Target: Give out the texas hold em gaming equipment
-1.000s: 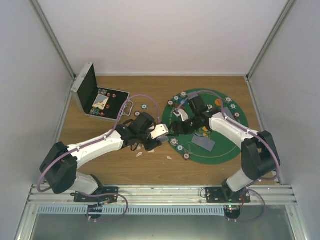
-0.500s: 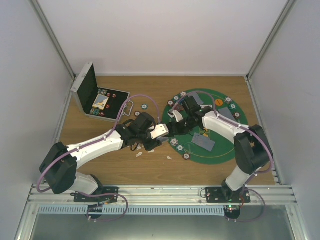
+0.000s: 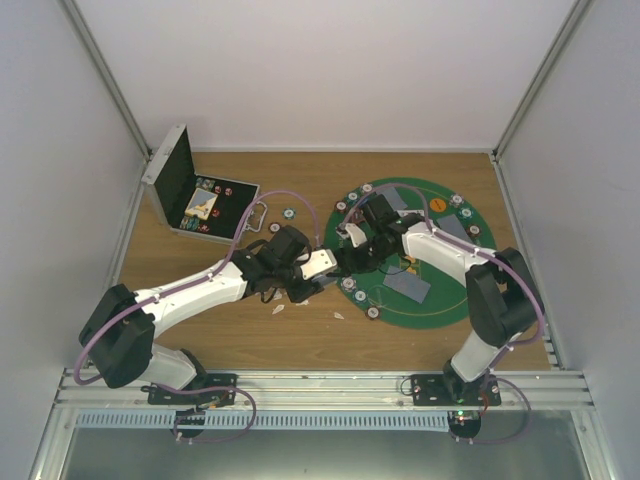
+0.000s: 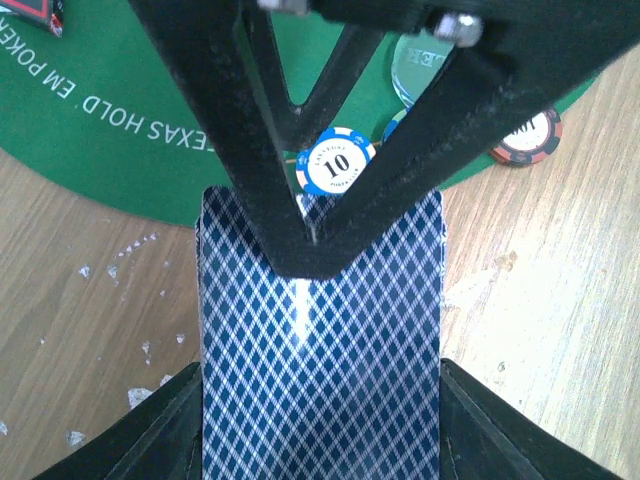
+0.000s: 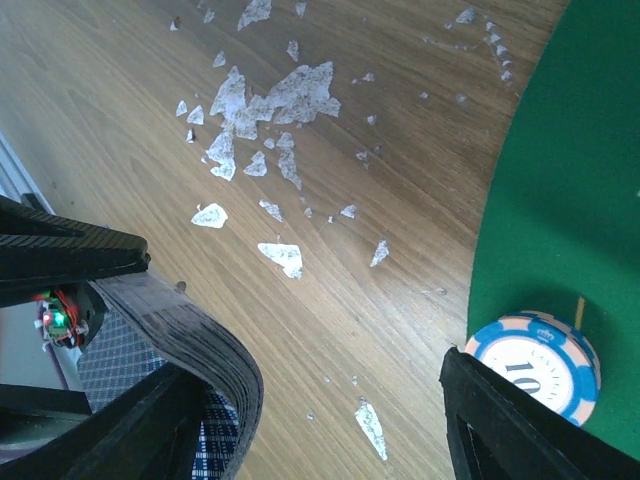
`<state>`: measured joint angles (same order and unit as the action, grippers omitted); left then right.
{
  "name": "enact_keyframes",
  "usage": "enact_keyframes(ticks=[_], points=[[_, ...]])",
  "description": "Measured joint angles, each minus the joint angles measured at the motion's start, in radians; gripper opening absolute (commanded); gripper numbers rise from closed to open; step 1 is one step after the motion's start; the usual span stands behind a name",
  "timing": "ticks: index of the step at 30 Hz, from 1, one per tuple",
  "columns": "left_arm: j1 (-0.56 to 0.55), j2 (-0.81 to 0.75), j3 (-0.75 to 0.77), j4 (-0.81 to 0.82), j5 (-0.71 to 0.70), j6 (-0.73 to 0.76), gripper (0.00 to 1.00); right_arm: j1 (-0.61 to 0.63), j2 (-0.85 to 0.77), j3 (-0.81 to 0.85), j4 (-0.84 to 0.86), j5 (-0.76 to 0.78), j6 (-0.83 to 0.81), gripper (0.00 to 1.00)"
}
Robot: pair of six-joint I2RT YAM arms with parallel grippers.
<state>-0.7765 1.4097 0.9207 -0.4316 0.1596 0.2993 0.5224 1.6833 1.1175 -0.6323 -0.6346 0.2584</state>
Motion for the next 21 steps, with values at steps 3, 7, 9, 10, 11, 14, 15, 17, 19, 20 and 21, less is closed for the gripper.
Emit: enact_keyframes(ticks=[3, 7, 9, 10, 11, 14, 15, 17, 19, 20, 21], points=[[0.0, 0.0, -0.005, -0.001, 0.0, 0.0, 0.55, -0.001, -0.004, 0.0, -0.007, 0.014, 0.0, 0.61], [0.0, 0.0, -0.005, 0.0, 0.0, 0.0, 0.55, -0.007, -0.019, -0.001, -0.014, 0.027, 0.0, 0.59], [0.0, 0.0, -0.005, 0.001, 0.0, 0.0, 0.55, -0.011, -0.026, -0.003, -0.016, 0.027, -0.003, 0.57], [0.0, 0.0, -0.005, 0.002, 0.001, 0.0, 0.55, -0.011, -0.03, -0.006, -0.016, 0.023, -0.005, 0.56], [0.0, 0.0, -0.005, 0.002, 0.002, 0.0, 0.55, -0.013, -0.033, -0.008, -0.014, 0.011, -0.008, 0.54], [0.0, -0.001, -0.005, 0.002, 0.005, 0.0, 0.55, -0.014, -0.035, -0.014, -0.011, -0.035, -0.02, 0.44], [0.0, -0.002, -0.005, 0.002, 0.005, 0.0, 0.55, -0.014, -0.035, -0.017, -0.01, -0.052, -0.024, 0.38], [0.0, -0.003, -0.005, 0.002, 0.005, 0.0, 0.55, -0.014, -0.035, -0.02, -0.01, -0.08, -0.028, 0.29], [0.0, -0.004, -0.005, 0.002, 0.006, 0.0, 0.55, -0.014, -0.036, -0.02, -0.008, -0.101, -0.036, 0.26], [0.0, -0.005, -0.005, 0.002, 0.008, 0.0, 0.55, -0.014, -0.038, -0.02, -0.008, -0.109, -0.037, 0.26], [0.0, -0.006, -0.005, 0.002, 0.008, 0.0, 0.55, -0.014, -0.04, -0.02, -0.009, -0.113, -0.038, 0.25]])
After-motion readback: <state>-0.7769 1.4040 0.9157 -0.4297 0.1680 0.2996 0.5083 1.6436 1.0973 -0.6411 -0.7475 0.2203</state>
